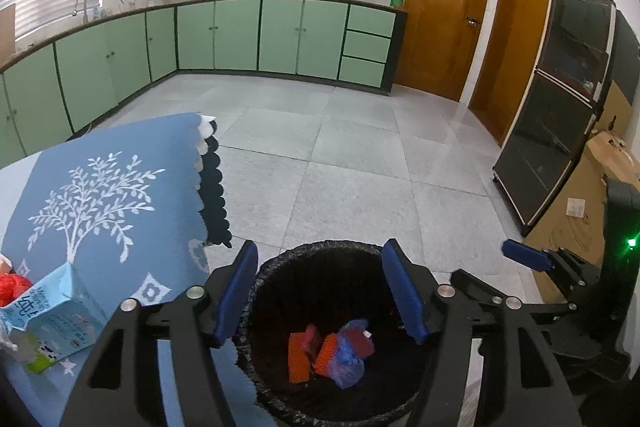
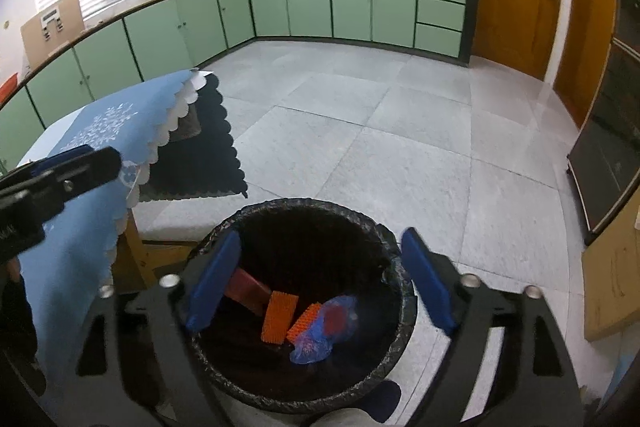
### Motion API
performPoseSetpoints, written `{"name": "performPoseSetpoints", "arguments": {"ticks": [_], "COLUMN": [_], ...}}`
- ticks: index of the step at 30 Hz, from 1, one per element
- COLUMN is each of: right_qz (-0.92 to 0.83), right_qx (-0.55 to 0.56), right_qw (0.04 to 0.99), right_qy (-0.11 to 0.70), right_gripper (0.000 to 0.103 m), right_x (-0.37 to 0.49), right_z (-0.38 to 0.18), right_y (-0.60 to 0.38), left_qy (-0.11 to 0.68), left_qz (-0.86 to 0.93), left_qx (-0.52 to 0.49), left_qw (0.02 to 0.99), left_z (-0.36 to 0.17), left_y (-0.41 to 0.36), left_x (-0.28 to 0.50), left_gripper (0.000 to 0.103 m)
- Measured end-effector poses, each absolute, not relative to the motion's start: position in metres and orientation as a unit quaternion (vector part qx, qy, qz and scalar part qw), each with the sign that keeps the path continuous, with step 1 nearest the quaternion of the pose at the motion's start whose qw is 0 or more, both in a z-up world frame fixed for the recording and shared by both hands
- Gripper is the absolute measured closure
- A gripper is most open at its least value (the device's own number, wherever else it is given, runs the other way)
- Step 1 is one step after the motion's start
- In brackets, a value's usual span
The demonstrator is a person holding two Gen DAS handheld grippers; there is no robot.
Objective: Collect trash
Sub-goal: 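Move both tools back over the remaining trash on the table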
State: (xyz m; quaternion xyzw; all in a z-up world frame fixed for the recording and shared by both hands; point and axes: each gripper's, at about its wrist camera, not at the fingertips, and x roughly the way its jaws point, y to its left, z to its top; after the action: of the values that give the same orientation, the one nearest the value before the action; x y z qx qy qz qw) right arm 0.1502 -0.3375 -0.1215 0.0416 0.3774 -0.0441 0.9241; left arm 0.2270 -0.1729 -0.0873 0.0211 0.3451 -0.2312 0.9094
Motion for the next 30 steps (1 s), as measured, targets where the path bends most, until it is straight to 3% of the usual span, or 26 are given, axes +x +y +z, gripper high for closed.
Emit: {"name": "performPoseSetpoints", "arguments": {"ticks": [9, 30], "right_qz": [-0.026, 0.111], "right_qx": [0.058, 0.021], "right_qw": [0.933, 0.944], "right_qy": [0.354, 0.311], "right_gripper": [0.012, 0.012], "right_x": [0.132, 0.129], "right_z": [-0.097, -0.054], "right_y": [-0.317, -0.153], "left_qy": [0.313, 0.298], "left_qz": [-0.197, -0.010], "left_qx": [0.018, 0.005], "left_qw": [0.929, 0.954], "left_z": [-0.060, -0.045], "left_y": [-0.127, 0.059], "left_x": [0.199, 0.124], "left_gripper": [0.031, 0.031]}}
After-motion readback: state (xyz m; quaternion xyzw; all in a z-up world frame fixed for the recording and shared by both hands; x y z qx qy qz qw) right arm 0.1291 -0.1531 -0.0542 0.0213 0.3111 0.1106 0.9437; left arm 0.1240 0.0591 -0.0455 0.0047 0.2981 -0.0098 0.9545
